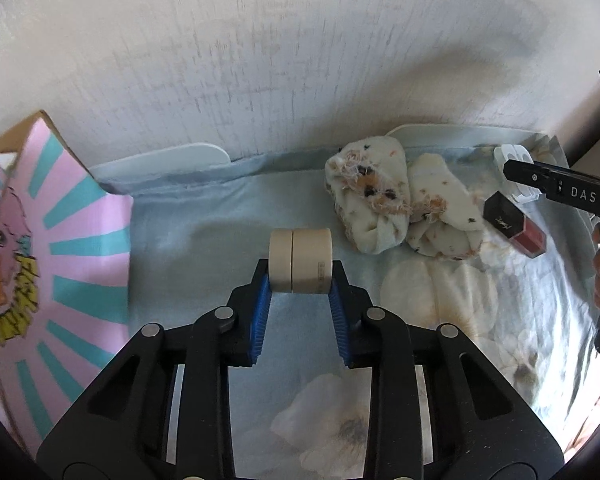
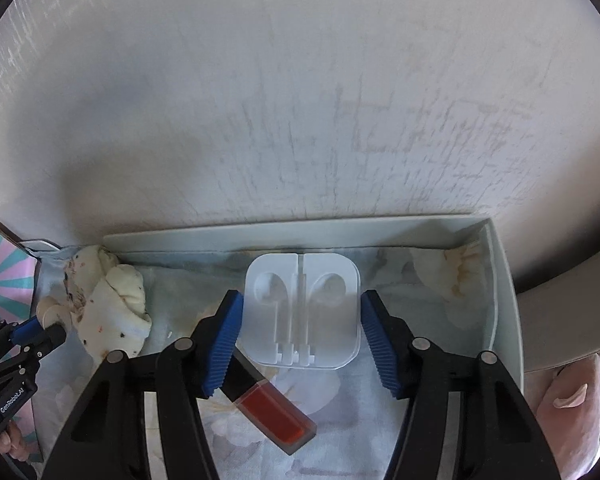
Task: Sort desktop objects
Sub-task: 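Grasp the beige tape roll with left tool while right tool grasps the white earphone case, then carry the tape roll and earphone case over the cardboard box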
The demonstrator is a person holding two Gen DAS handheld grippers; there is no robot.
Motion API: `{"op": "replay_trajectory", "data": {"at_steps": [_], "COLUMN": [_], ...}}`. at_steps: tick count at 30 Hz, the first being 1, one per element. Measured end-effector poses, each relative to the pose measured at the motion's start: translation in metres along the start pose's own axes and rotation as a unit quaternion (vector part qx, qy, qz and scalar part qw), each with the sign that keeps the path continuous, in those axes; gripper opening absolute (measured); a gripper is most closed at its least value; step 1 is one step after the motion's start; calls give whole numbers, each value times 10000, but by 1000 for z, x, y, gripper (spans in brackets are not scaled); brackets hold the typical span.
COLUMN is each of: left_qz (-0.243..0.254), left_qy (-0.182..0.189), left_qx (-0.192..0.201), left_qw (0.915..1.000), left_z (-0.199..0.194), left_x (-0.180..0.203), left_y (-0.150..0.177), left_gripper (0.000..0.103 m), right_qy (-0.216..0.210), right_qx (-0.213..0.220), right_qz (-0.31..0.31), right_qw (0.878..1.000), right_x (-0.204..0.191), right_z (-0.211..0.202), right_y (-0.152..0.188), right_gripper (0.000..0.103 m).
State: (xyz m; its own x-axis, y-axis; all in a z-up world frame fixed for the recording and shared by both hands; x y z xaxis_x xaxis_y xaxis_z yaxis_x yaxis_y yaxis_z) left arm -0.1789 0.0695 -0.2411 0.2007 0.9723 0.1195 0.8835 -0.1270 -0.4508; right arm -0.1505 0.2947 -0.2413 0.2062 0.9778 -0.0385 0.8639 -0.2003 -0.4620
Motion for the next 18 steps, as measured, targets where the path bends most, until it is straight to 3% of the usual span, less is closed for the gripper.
{"op": "replay_trajectory", "data": {"at_steps": [9,13,18], "left_qz": [-62,-49,-104], "left_qy": [136,149,113], "left_qx": [175,233,303], "left_qw": [9997,9996,9994], "left_z": [-37,-52,-83], "left_x": [-6,-10,-16], "left_y": [0,-17,-7], "left_gripper": [25,25,25], "right_qy": [88,67,110], "right_qx": [164,134,280], "right_qz": [3,41,-38], "right_qw": [9998,9999,9995], "right_x": [3,4,-1], "right_z": [-36,-53,-83], "right_y": [3,5,7], "right_gripper": [56,56,56]}}
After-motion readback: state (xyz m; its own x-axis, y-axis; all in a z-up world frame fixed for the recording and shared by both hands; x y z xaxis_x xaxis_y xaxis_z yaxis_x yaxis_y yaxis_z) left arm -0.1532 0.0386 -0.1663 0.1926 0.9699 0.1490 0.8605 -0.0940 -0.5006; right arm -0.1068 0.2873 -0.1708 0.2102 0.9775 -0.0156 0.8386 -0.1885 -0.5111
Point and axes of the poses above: each gripper's, at about its wrist camera, not at the fingertips, and z roughly the way its jaws point, x to its right, y to its underside, the point moved 6 cm from there along z, roughly the way its jaws point, and after that the axes turned 3 degrees about y, right-handed, at the moved point
